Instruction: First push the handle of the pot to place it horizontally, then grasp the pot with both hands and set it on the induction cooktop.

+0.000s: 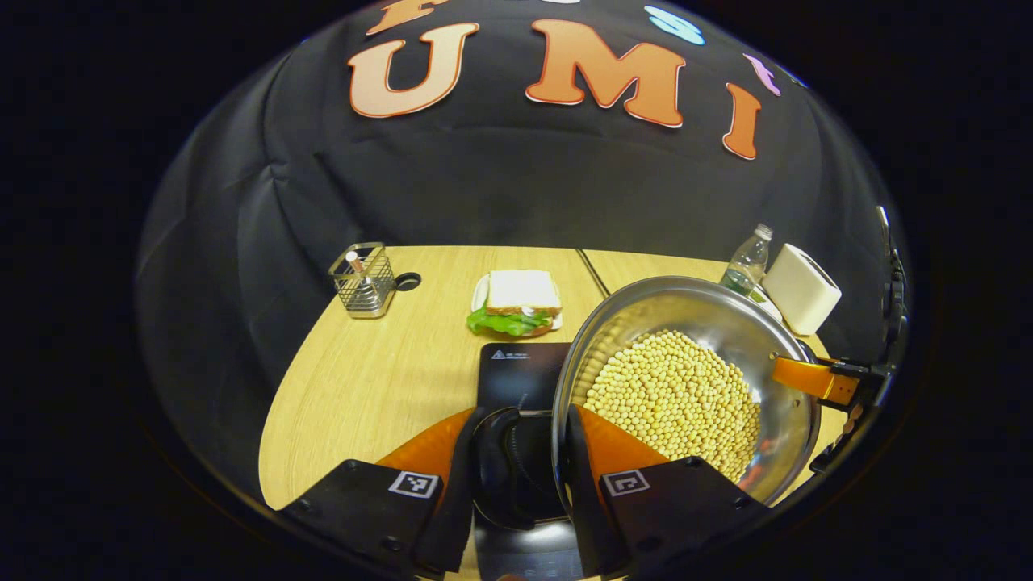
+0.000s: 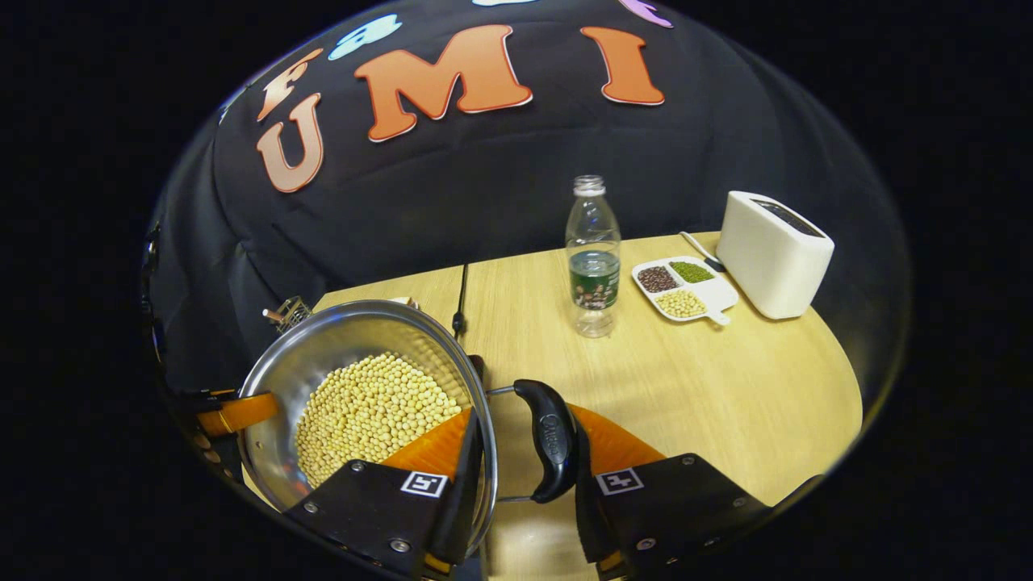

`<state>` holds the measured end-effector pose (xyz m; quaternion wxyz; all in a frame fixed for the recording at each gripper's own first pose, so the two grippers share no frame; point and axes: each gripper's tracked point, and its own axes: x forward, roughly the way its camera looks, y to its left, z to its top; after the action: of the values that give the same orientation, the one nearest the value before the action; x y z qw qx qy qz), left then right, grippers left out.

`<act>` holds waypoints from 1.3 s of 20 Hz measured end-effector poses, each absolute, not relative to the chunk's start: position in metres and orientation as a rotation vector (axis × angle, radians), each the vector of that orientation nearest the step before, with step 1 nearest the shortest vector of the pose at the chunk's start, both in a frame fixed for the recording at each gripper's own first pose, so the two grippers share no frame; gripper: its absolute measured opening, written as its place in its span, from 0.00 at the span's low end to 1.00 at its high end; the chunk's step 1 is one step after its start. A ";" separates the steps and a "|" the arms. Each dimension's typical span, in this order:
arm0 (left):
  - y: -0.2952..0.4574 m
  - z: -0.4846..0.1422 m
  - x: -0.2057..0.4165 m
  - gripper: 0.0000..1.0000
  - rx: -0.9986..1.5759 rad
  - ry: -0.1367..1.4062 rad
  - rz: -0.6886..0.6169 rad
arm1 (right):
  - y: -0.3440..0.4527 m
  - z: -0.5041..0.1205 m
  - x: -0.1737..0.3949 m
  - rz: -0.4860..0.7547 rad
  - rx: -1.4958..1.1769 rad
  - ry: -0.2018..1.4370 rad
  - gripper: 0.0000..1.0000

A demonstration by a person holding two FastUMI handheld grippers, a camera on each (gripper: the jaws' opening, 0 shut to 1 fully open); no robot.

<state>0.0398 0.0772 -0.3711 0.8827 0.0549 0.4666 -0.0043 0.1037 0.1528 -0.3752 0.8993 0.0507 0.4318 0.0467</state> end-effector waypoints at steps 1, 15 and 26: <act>0.085 -0.373 0.040 0.59 0.113 0.978 -0.005 | 0.160 -0.379 0.104 0.098 0.108 0.903 0.53; 0.085 -0.381 0.044 0.74 0.047 1.006 0.024 | 0.172 -0.380 0.103 0.094 0.051 0.903 0.67; 0.013 -0.165 0.066 0.99 0.058 0.511 0.044 | 0.100 -0.192 0.093 0.098 -0.021 0.510 0.94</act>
<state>0.0656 0.0129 -0.1647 0.9668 0.0288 0.2529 0.0217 0.0934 0.0995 -0.1924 0.9664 -0.0105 0.2523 0.0485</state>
